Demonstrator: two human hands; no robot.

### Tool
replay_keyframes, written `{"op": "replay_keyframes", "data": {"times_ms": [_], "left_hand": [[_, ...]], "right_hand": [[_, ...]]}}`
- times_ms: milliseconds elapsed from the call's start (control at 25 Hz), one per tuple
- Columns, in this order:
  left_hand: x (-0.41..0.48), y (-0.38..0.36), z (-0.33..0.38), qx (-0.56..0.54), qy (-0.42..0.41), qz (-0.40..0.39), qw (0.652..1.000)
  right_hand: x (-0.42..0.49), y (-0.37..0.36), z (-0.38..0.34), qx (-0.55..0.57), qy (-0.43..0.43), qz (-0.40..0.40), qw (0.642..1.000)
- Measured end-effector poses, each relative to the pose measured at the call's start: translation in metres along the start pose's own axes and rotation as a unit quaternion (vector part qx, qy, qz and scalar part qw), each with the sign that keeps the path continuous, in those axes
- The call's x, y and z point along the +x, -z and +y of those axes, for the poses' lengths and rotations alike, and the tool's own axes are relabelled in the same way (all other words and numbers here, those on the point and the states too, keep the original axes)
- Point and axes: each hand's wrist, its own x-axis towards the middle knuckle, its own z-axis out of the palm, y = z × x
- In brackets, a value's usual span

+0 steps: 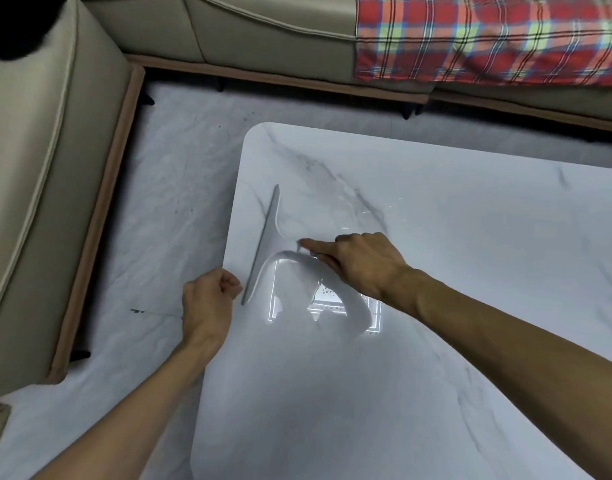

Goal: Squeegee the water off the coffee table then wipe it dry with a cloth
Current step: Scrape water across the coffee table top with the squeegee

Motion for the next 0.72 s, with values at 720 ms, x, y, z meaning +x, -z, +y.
{"op": "replay_keyframes", "data": {"times_ms": [720], "left_hand": [[-0.001,0.010,0.005,0.012,0.098,0.014,0.995]], "right_hand": [[-0.005,-0.005,-0.045,0.003,0.073,0.004,0.997]]}}
